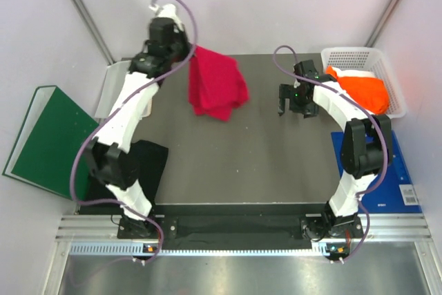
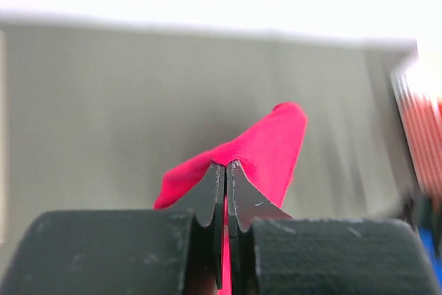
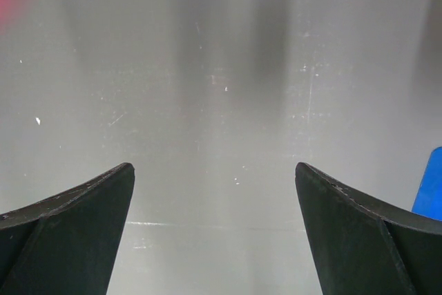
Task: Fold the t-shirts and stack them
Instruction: Flatten out the tshirt
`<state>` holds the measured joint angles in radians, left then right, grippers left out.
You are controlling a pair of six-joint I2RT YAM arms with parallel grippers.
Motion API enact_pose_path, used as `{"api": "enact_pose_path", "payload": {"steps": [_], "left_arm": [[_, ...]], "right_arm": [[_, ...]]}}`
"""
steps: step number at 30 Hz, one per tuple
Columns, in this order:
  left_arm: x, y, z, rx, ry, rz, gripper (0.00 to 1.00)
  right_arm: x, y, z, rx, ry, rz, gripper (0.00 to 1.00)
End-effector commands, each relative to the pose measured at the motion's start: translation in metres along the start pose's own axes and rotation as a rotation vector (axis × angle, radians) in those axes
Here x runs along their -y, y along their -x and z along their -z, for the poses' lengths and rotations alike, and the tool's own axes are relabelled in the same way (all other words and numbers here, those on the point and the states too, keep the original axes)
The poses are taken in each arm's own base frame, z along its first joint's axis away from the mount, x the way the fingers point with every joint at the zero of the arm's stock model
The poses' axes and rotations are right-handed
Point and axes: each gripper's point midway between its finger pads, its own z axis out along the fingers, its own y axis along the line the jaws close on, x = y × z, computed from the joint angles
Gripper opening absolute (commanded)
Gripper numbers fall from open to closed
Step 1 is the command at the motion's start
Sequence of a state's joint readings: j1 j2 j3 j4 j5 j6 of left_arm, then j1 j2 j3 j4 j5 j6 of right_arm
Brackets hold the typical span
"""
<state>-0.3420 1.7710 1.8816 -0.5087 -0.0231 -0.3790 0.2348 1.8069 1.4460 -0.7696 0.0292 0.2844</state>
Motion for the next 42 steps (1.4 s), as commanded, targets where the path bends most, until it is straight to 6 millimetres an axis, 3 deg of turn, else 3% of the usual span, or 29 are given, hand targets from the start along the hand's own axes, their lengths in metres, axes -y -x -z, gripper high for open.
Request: {"api": "enact_pose_path", "payload": {"steps": [1, 2, 4, 7, 8, 10, 11, 13, 14, 15, 16, 17, 18, 19, 20, 21, 22, 23, 25, 27, 28, 32, 33, 36, 37, 39, 42], "left_arm": [[-0.026, 0.107, 0.069, 0.363, 0.191, -0.018, 0.00], [-0.019, 0.124, 0.081, 0.420, 0.164, -0.018, 0.00], [-0.003, 0.134, 0.083, 0.426, 0.100, -0.047, 0.00], [0.044, 0.140, 0.073, 0.371, -0.082, -0.080, 0.00], [0.070, 0.137, 0.062, 0.339, -0.200, -0.097, 0.00], [0.099, 0.113, 0.046, 0.246, -0.310, -0.080, 0.00], [0.107, 0.094, 0.025, 0.186, -0.344, -0.068, 0.00], [0.136, 0.051, 0.010, 0.051, -0.451, -0.037, 0.00], [0.140, 0.018, -0.007, -0.039, -0.460, -0.032, 0.00], [0.149, -0.004, -0.009, -0.105, -0.488, -0.035, 0.00], [0.164, -0.049, -0.010, -0.224, -0.524, -0.048, 0.10], [0.173, -0.074, -0.007, -0.295, -0.563, -0.055, 0.42], [0.176, -0.094, -0.005, -0.352, -0.561, -0.061, 0.98], [0.175, -0.128, -0.002, -0.439, -0.534, -0.073, 0.99], [0.174, -0.129, 0.005, -0.434, -0.528, -0.081, 0.99], [0.170, -0.131, 0.007, -0.427, -0.511, -0.084, 0.99], [0.150, -0.138, 0.000, -0.415, -0.423, -0.089, 0.99], [0.147, -0.118, 0.008, -0.345, -0.410, -0.095, 0.99], [0.119, -0.105, 0.004, -0.291, -0.317, -0.100, 0.99], [0.095, -0.088, 0.003, -0.241, -0.233, -0.090, 0.99], [0.074, -0.083, -0.002, -0.238, -0.184, -0.071, 0.99], [0.008, -0.077, -0.009, -0.254, -0.026, 0.008, 0.99], [-0.020, -0.078, -0.010, -0.277, 0.047, 0.057, 0.99], [-0.063, -0.100, -0.006, -0.368, 0.141, 0.157, 0.99], [-0.088, -0.109, -0.006, -0.395, 0.193, 0.196, 0.98], [-0.111, -0.121, -0.002, -0.437, 0.229, 0.256, 0.93], [-0.125, -0.147, 0.005, -0.523, 0.236, 0.339, 0.87]], "right_arm": [[-0.003, 0.016, 0.013, 0.075, 0.023, -0.013, 1.00], [-0.003, 0.017, 0.013, 0.077, 0.025, -0.016, 1.00], [-0.004, 0.015, 0.010, 0.070, 0.028, -0.021, 1.00], [-0.005, 0.015, 0.007, 0.067, 0.032, -0.025, 1.00], [-0.004, 0.015, 0.006, 0.064, 0.030, -0.025, 1.00], [-0.003, 0.014, 0.005, 0.062, 0.028, -0.025, 1.00], [-0.001, 0.012, 0.005, 0.058, 0.020, -0.026, 1.00], [0.002, 0.011, 0.005, 0.057, 0.012, -0.033, 1.00], [0.006, 0.010, 0.005, 0.058, 0.003, -0.040, 1.00], [0.008, 0.009, 0.007, 0.061, -0.002, -0.043, 0.99], [0.010, 0.009, 0.008, 0.064, -0.004, -0.046, 1.00], [0.015, 0.011, 0.010, 0.071, -0.017, -0.055, 1.00], [0.019, 0.013, 0.014, 0.081, -0.023, -0.059, 1.00], [0.022, 0.016, 0.017, 0.092, -0.033, -0.061, 1.00], [0.027, 0.019, 0.020, 0.099, -0.040, -0.069, 1.00], [0.029, 0.028, 0.027, 0.127, -0.043, -0.066, 1.00], [0.030, 0.032, 0.032, 0.137, -0.046, -0.065, 1.00], [0.029, 0.038, 0.036, 0.153, -0.040, -0.056, 1.00], [0.017, 0.056, 0.049, 0.204, 0.007, -0.021, 1.00], [0.000, 0.074, 0.058, 0.249, 0.049, 0.026, 1.00], [-0.007, 0.078, 0.060, 0.254, 0.062, 0.047, 0.99], [-0.061, 0.085, 0.058, 0.246, 0.123, 0.193, 0.98], [-0.073, 0.088, 0.053, 0.238, 0.133, 0.220, 0.98], [-0.098, 0.082, 0.041, 0.200, 0.150, 0.261, 0.98], [-0.100, 0.081, 0.038, 0.194, 0.150, 0.260, 0.98], [-0.106, 0.076, 0.031, 0.173, 0.176, 0.248, 0.98], [-0.106, 0.072, 0.029, 0.164, 0.181, 0.240, 0.98]]}}
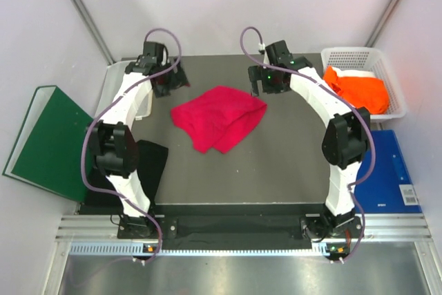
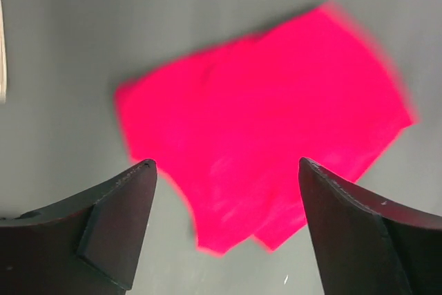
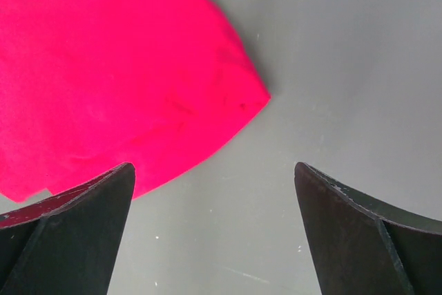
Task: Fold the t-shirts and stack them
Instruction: Flatten out the tshirt
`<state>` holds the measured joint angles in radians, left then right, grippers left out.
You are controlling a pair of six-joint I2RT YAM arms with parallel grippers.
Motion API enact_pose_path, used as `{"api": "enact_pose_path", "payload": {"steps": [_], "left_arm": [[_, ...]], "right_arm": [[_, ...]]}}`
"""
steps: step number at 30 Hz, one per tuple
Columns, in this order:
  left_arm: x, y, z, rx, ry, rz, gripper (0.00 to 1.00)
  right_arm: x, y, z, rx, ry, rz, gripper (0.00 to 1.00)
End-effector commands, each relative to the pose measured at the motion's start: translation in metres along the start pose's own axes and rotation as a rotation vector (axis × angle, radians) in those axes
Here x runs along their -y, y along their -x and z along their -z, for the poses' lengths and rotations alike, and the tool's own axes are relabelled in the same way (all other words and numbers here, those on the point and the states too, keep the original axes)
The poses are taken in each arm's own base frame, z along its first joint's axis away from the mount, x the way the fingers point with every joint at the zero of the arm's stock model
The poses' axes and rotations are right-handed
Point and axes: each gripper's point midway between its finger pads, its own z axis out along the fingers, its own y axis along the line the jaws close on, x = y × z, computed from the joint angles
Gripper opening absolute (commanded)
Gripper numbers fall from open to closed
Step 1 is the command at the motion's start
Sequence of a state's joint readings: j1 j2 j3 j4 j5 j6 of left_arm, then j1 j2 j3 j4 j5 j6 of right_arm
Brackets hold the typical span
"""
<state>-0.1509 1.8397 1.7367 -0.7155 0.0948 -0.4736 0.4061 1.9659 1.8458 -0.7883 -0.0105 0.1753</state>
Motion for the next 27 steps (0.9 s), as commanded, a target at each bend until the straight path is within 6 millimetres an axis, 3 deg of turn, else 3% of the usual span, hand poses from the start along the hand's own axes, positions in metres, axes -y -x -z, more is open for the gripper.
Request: {"api": "enact_pose_path", "payload": {"steps": [1, 7, 10, 18, 27], "left_arm": [[-0.023, -0.058, -0.004, -0.218, 0.004, 0.126, 0.81], [-0.039, -0.110, -0.003, -0.312, 0.018, 0.203, 0.77], [-0.048, -0.126, -0.007, -0.332, 0.043, 0.229, 0.79], [-0.081, -0.114, -0.021, -0.238, 0.165, 0.203, 0.84], [-0.093, -0.095, -0.059, -0.212, 0.186, 0.208, 0.81]], "right_arm": [[0.005, -0.006, -0.001, -0.026, 0.001, -0.014, 0.98], [0.008, -0.013, -0.008, -0.053, -0.006, -0.011, 0.98], [0.006, -0.016, -0.012, -0.067, 0.003, -0.015, 0.98], [0.005, -0.023, -0.021, -0.093, 0.012, -0.026, 0.97], [0.005, -0.027, -0.025, -0.110, 0.007, -0.032, 0.97]]}}
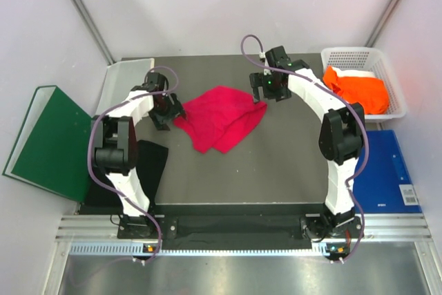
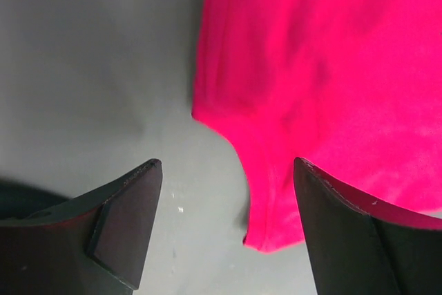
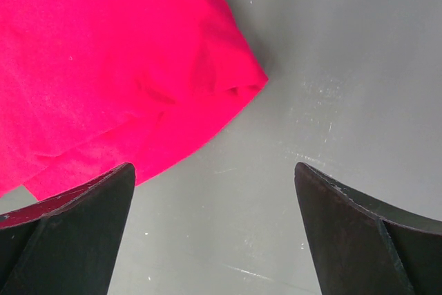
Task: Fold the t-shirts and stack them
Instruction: Flatten out the tshirt
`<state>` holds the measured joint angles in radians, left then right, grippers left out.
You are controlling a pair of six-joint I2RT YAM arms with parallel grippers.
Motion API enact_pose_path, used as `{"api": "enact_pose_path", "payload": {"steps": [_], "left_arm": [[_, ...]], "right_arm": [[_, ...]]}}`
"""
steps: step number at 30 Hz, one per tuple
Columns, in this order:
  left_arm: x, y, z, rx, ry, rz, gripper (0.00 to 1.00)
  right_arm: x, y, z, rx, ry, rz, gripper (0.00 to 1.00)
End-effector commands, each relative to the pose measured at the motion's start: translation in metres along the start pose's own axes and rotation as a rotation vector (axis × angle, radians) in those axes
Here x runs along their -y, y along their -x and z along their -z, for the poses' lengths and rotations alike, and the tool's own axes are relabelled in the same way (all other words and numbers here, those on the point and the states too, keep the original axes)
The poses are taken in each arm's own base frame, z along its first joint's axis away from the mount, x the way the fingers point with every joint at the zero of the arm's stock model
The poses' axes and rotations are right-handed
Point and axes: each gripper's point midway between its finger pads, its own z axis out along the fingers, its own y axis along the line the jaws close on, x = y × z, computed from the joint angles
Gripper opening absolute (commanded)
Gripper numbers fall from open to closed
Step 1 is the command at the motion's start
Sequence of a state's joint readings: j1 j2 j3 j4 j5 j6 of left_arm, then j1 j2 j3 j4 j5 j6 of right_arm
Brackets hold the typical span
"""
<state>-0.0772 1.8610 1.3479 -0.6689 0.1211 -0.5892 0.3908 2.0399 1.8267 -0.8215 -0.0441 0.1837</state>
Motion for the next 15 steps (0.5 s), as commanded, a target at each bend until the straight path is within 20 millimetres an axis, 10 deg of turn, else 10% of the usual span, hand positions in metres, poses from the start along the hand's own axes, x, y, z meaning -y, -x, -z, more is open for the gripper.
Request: {"api": "enact_pose_path", "payload": {"steps": [1, 7, 11, 13, 15], "left_arm": [[0.006, 0.033, -0.012, 0.078, -0.005, 0.000, 0.81], [0.010, 0.047, -0.028, 0.091, -0.005, -0.007, 0.79], [0.012, 0.051, -0.037, 0.090, -0.003, -0.013, 0.49], [0.012, 0.055, -0.036, 0.095, 0.005, -0.014, 0.03], [0.018, 0.068, -0.022, 0.132, 0.007, -0.028, 0.00]], "right_arm": [[-0.002, 0.006, 0.006, 0.019, 0.003, -0.007, 0.98], [0.002, 0.003, 0.005, 0.007, -0.007, -0.004, 0.98], [0.003, 0.003, 0.004, 0.006, -0.009, -0.010, 0.98], [0.004, 0.004, 0.005, 0.006, -0.012, -0.010, 0.98], [0.005, 0.003, 0.005, 0.006, -0.018, -0.010, 0.98]]}}
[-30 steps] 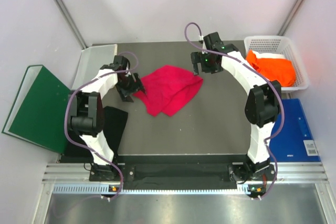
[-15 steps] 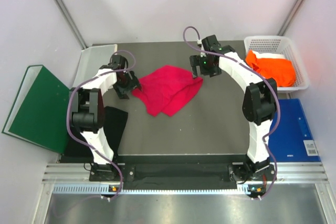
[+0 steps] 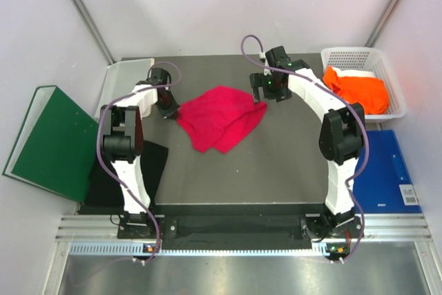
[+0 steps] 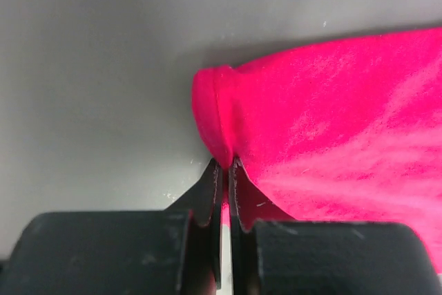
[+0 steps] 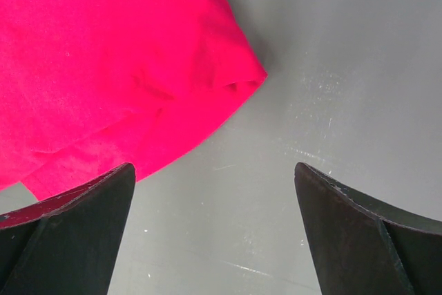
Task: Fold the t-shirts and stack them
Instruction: Flatten out the tshirt
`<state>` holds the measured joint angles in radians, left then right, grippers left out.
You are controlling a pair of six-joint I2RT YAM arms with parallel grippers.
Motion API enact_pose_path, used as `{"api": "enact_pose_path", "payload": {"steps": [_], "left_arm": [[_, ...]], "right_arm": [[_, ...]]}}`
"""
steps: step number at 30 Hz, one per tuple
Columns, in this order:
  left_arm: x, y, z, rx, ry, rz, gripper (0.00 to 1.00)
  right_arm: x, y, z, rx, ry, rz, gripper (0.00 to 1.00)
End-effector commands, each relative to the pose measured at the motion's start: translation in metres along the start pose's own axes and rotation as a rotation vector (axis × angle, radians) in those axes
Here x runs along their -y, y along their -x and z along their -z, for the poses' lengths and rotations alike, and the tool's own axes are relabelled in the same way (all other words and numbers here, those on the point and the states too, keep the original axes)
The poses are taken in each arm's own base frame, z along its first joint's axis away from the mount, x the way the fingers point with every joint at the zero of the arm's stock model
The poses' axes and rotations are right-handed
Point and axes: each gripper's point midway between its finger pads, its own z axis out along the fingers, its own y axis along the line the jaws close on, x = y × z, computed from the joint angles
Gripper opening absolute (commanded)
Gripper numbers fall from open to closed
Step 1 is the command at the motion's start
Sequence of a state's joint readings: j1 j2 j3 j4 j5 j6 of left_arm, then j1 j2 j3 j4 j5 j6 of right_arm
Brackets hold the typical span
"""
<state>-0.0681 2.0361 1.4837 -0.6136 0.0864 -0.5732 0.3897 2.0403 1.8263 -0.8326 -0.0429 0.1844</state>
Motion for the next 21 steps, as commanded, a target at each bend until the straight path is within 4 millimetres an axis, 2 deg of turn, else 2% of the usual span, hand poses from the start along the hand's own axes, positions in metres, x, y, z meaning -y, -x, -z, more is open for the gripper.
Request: {"api": "enact_pose_path", "payload": {"steps": [1, 2, 3, 4, 6, 7, 8, 10, 11, 12, 13, 14, 16, 17, 19, 20, 21], "left_arm": [[0.012, 0.038, 0.025, 0.109, -0.004, -0.019, 0.00], [0.015, 0.045, 0.034, 0.137, -0.005, -0.027, 0.00], [0.017, 0.067, 0.058, 0.228, 0.010, -0.026, 0.00], [0.018, 0.076, 0.072, 0.266, 0.011, -0.018, 0.00], [0.020, 0.111, 0.118, 0.407, 0.005, 0.022, 0.00], [0.017, 0.122, 0.134, 0.456, 0.015, 0.040, 0.00], [0.017, 0.142, 0.163, 0.532, 0.013, 0.069, 0.00], [0.012, 0.163, 0.209, 0.665, 0.053, 0.106, 0.00], [0.007, 0.183, 0.244, 0.754, 0.038, 0.124, 0.00], [0.011, 0.191, 0.260, 0.796, 0.021, 0.118, 0.00], [0.022, 0.196, 0.273, 0.816, -0.032, 0.095, 0.00], [0.041, 0.207, 0.296, 0.857, -0.101, 0.059, 0.00], [0.067, 0.212, 0.316, 0.875, -0.215, 0.023, 0.00], [0.092, 0.215, 0.335, 0.898, -0.328, 0.002, 0.00], [0.121, 0.213, 0.351, 0.902, -0.465, -0.048, 0.00], [0.156, 0.202, 0.359, 0.863, -0.599, -0.100, 0.00], [0.177, 0.198, 0.365, 0.847, -0.688, -0.141, 0.00]], "right_arm": [[0.007, 0.006, 0.005, 0.020, -0.027, -0.009, 0.98], [0.009, 0.006, 0.006, 0.021, -0.033, -0.012, 0.98], [0.012, 0.005, 0.005, 0.017, -0.043, -0.019, 0.98], [0.018, 0.005, 0.006, 0.018, -0.050, -0.030, 0.98], [0.028, 0.004, 0.008, 0.018, -0.060, -0.065, 0.98], [0.032, 0.005, 0.009, 0.024, -0.065, -0.080, 0.98], [0.036, 0.004, 0.009, 0.025, -0.069, -0.090, 0.98], [0.048, 0.005, 0.011, 0.029, -0.081, -0.119, 0.98], [0.052, 0.005, 0.012, 0.030, -0.086, -0.127, 0.98], [0.059, 0.006, 0.013, 0.033, -0.092, -0.143, 0.98], [0.062, 0.006, 0.014, 0.036, -0.095, -0.154, 0.98], [0.066, 0.005, 0.014, 0.037, -0.100, -0.167, 0.98], [0.078, 0.002, 0.014, 0.034, -0.115, -0.206, 0.98], [0.082, 0.003, 0.013, 0.038, -0.118, -0.219, 0.98], [0.090, -0.001, 0.014, 0.036, -0.120, -0.255, 0.98], [0.091, 0.000, 0.013, 0.041, -0.114, -0.263, 0.98], [0.096, -0.001, 0.014, 0.044, -0.118, -0.276, 0.97]]}}
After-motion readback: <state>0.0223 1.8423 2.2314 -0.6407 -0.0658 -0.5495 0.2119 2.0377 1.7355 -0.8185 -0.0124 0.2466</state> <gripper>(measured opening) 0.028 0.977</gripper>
